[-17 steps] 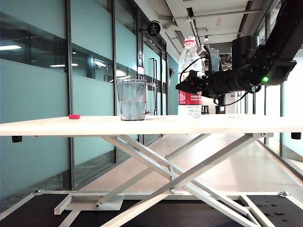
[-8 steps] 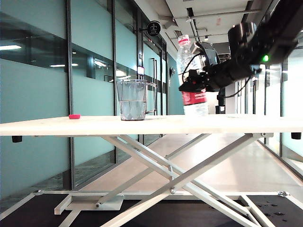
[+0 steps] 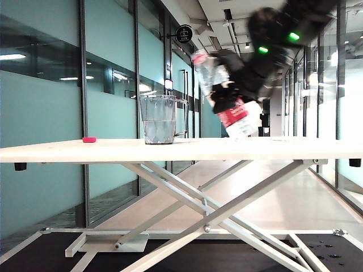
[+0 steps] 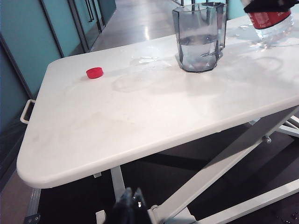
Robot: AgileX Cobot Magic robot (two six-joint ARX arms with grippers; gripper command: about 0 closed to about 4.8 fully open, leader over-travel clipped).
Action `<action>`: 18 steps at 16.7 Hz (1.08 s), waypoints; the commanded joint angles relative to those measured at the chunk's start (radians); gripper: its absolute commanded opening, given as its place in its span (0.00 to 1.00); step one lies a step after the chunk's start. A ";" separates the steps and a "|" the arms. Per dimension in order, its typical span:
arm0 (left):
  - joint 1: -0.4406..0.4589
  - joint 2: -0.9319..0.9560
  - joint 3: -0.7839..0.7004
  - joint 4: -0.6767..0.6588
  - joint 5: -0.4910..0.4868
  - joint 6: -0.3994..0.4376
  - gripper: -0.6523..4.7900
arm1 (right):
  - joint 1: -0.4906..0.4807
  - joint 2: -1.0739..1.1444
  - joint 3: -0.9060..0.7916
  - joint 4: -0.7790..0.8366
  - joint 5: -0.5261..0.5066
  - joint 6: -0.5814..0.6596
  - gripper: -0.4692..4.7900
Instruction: Pick up the mineral water bottle on the table and pour water into the mug until it's half full.
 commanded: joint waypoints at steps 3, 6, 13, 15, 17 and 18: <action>-0.001 0.001 0.002 0.005 0.002 0.000 0.11 | 0.060 -0.015 0.030 -0.042 0.126 -0.089 0.53; -0.001 0.001 0.002 0.005 0.002 0.000 0.11 | 0.070 -0.015 0.030 -0.071 0.213 -0.175 0.53; -0.001 0.001 0.002 0.005 0.002 0.001 0.11 | 0.072 -0.026 0.030 -0.086 0.395 -0.377 0.53; -0.001 0.001 0.002 0.005 0.002 0.001 0.11 | 0.082 -0.039 0.030 -0.084 0.395 -0.423 0.53; -0.001 0.001 0.002 0.006 0.001 0.001 0.11 | 0.097 -0.045 0.030 -0.084 0.405 -0.495 0.53; -0.001 0.001 0.002 0.006 -0.002 0.001 0.11 | 0.103 -0.050 0.030 -0.080 0.418 -0.526 0.53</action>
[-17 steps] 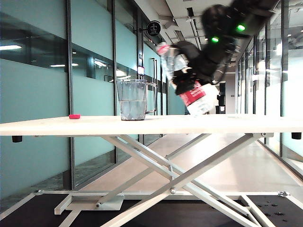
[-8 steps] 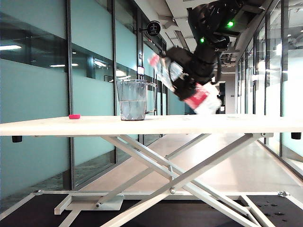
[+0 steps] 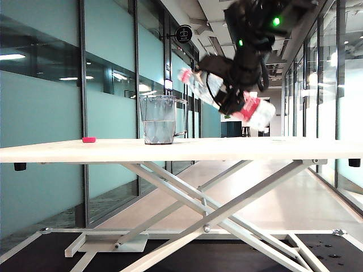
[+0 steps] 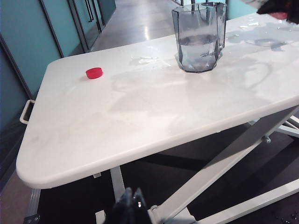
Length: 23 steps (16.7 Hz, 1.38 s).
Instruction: Pick up the mineral water bottle on the table and pour water into the mug until it's half full.
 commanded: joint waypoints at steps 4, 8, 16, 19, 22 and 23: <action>-0.001 0.001 0.002 0.005 -0.002 0.001 0.11 | 0.047 -0.023 0.011 0.032 0.108 -0.203 0.53; 0.000 0.001 0.002 0.005 -0.002 0.001 0.11 | 0.088 -0.023 0.011 0.061 0.174 -0.312 0.53; 0.000 0.001 0.002 0.005 -0.002 0.001 0.11 | 0.105 -0.024 0.011 0.079 0.286 -0.456 0.53; 0.000 0.001 0.002 0.005 -0.002 0.001 0.11 | 0.106 -0.024 0.011 0.092 0.304 -0.519 0.53; 0.000 0.001 0.002 0.005 -0.002 0.001 0.11 | 0.107 -0.029 0.011 0.112 0.339 -0.566 0.53; 0.000 0.001 0.002 0.005 -0.002 0.001 0.11 | 0.107 -0.035 0.011 0.117 0.338 -0.570 0.53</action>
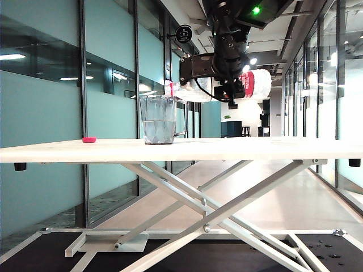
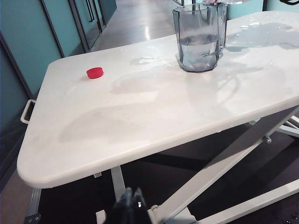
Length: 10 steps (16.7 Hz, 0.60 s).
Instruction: Pick up the mineral water bottle on the table and pour water into the mug until it's half full.
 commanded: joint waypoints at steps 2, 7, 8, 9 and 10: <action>0.000 0.001 0.002 0.006 0.000 0.001 0.11 | 0.004 -0.036 0.009 0.048 0.035 -0.048 0.53; 0.000 0.001 0.002 0.005 0.000 0.001 0.11 | 0.004 -0.055 0.009 0.053 0.023 -0.053 0.53; 0.000 0.001 0.002 0.005 0.000 0.001 0.11 | 0.004 -0.055 0.009 0.053 0.024 -0.053 0.53; 0.000 0.001 0.002 0.005 0.000 0.001 0.11 | 0.004 -0.055 0.009 0.053 0.024 -0.053 0.53; 0.000 0.001 0.002 0.005 0.000 0.001 0.11 | 0.004 -0.055 0.009 0.053 0.024 -0.053 0.53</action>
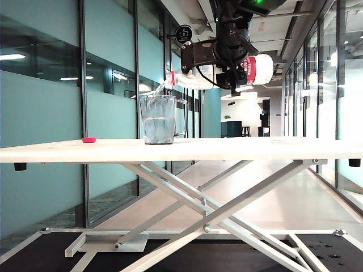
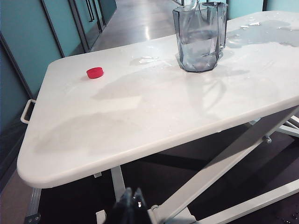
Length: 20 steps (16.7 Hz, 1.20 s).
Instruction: Pick up the mineral water bottle on the table and pour water into the mug until it's half full.
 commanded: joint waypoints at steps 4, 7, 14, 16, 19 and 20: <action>0.000 0.001 0.002 0.006 0.000 0.001 0.11 | 0.003 -0.014 0.008 0.024 0.014 -0.002 0.53; 0.000 0.001 0.002 0.006 0.000 0.005 0.11 | 0.003 -0.014 0.008 0.024 0.014 -0.002 0.53; 0.000 0.001 0.002 0.006 0.000 0.009 0.11 | 0.003 -0.014 0.008 0.018 0.014 0.001 0.53; 0.000 0.000 0.002 0.006 0.000 0.009 0.11 | 0.003 -0.014 0.008 0.018 0.014 0.001 0.53; 0.000 0.000 0.002 0.006 0.000 0.009 0.11 | 0.003 -0.014 0.008 0.018 0.014 -0.018 0.53; 0.000 0.000 0.002 0.006 0.000 0.009 0.11 | 0.003 -0.014 0.008 0.018 0.015 -0.018 0.53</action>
